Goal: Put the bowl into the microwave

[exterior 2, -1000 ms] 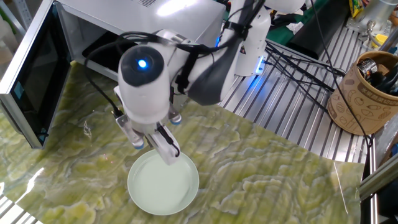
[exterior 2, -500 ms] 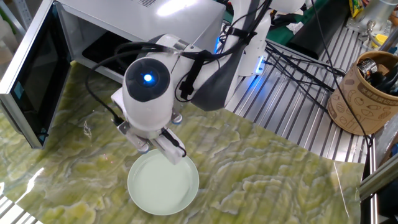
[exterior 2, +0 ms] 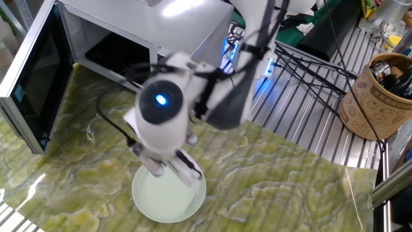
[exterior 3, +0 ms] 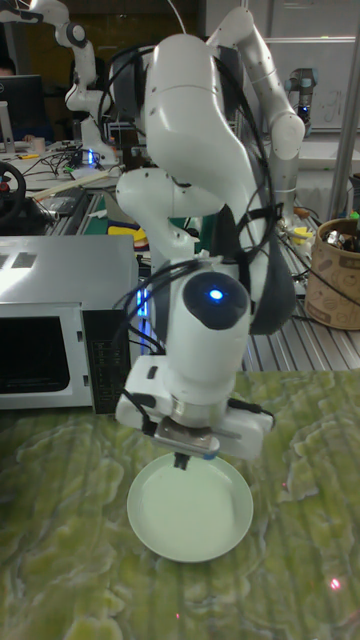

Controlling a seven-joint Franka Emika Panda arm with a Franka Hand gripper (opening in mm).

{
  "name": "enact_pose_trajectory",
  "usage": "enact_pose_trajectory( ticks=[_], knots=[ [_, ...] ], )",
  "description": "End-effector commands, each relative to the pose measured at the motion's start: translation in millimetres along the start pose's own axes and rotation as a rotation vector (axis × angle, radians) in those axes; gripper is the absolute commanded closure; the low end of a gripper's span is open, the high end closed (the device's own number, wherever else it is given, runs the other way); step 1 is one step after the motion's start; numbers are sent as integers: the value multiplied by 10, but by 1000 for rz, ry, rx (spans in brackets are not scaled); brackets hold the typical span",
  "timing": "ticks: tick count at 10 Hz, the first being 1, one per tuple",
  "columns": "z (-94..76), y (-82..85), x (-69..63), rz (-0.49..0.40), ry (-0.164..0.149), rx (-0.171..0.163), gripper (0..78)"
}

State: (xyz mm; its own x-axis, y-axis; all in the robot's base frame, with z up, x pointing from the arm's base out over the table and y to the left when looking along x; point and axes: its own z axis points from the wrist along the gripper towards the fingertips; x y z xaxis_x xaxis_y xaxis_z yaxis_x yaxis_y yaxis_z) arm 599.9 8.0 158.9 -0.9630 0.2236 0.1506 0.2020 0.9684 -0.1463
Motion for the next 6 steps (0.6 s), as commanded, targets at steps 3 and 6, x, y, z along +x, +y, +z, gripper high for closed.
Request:
enact_pose_trajectory(
  ticks=[3, 6],
  knots=[
    [236, 853, -95, 68, -78, -32, 764],
    [316, 936, -147, 44, -101, -26, 764]
  ],
)
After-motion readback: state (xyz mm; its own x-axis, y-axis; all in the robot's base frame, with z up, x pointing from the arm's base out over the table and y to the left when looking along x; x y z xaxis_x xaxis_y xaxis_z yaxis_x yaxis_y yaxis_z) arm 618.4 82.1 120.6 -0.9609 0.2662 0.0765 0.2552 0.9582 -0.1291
